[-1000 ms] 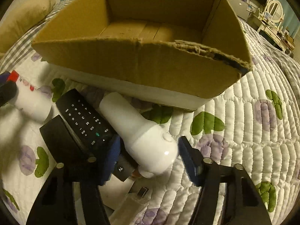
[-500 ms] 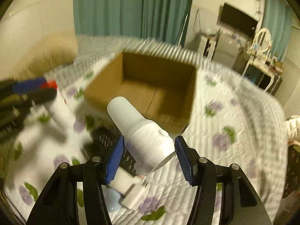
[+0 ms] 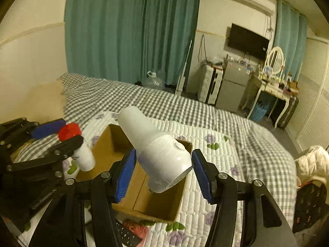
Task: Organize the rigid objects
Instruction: 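Carry both held items over the box and open both grippers to drop them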
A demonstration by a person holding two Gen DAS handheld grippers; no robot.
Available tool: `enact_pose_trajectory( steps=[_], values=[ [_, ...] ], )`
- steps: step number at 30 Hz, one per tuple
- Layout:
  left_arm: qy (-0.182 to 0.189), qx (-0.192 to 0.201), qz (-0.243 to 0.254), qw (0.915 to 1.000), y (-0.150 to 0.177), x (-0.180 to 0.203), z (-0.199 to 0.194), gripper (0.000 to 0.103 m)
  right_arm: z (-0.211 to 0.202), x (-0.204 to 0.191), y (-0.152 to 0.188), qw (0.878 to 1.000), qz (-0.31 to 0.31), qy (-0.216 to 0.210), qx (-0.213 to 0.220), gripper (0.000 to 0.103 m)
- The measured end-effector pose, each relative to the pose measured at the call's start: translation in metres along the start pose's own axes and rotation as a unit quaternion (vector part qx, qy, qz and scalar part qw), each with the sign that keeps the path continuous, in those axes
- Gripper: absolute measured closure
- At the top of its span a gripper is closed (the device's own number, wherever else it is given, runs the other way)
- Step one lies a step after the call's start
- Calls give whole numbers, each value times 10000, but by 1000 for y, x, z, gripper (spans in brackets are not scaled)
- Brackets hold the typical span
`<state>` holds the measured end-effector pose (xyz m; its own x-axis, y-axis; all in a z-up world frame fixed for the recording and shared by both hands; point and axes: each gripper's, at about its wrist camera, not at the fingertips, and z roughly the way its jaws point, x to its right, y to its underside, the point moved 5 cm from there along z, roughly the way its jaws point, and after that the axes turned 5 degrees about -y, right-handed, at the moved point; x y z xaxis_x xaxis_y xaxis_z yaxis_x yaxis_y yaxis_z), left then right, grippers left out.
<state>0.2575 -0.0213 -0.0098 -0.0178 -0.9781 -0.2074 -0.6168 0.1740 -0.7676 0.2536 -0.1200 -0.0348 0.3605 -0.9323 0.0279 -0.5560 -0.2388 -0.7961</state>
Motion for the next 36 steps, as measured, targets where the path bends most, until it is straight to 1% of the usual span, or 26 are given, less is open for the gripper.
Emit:
enact_pose_trajectory(
  steps=[5, 8, 10, 13, 15, 16, 17, 18, 23, 25, 26, 27, 28, 32, 34, 36],
  values=[
    [147, -462, -50, 9988, 14, 14, 63, 65, 46, 10, 13, 9994, 197, -45, -294, 47],
    [212, -652, -94, 9976, 26, 20, 86, 65, 64, 17, 26, 9990, 208, -18, -404, 47],
    [260, -758, -93, 9967, 31, 22, 100, 65, 78, 24, 27, 9986, 237, -20, -471, 47],
    [306, -823, -51, 9961, 33, 27, 110, 65, 89, 30, 32, 9982, 268, -38, -543, 47],
    [351, -875, -87, 9955, 33, 28, 116, 59, 93, 32, 35, 9980, 291, -42, -554, 47],
    [355, -873, -101, 9955, 34, 27, 117, 49, 95, 34, 35, 9979, 319, -51, -559, 47],
    [347, -877, -122, 9955, 35, 27, 118, 45, 98, 36, 36, 9977, 357, -67, -568, 47],
    [334, -872, -142, 9955, 35, 27, 117, 40, 100, 37, 36, 9975, 382, -87, -581, 47],
    [334, -805, -265, 9958, 32, 18, 108, 40, 107, 35, 35, 9969, 437, -147, -643, 47],
    [373, -766, -348, 9958, 30, 14, 100, 40, 107, 34, 32, 9968, 490, -256, -584, 46],
    [372, -745, -374, 9958, 29, 11, 94, 40, 104, 33, 30, 9969, 490, -306, -537, 42],
    [367, -703, -380, 9961, 28, 9, 88, 40, 99, 33, 27, 9972, 491, -279, -486, 33],
    [351, -653, -371, 9966, 26, 8, 81, 40, 94, 32, 24, 9976, 493, -207, -442, 30],
    [270, -370, -274, 9986, 22, 1, 44, 39, 59, 34, 10, 9982, 550, -88, -239, 29],
    [256, -218, -262, 9991, 21, -4, 20, 35, 37, 33, 6, 9983, 555, -22, -152, 29],
    [253, -82, -273, 9993, 21, -8, -5, 35, 11, 31, 5, 9986, 512, 94, -60, 27]
  ],
)
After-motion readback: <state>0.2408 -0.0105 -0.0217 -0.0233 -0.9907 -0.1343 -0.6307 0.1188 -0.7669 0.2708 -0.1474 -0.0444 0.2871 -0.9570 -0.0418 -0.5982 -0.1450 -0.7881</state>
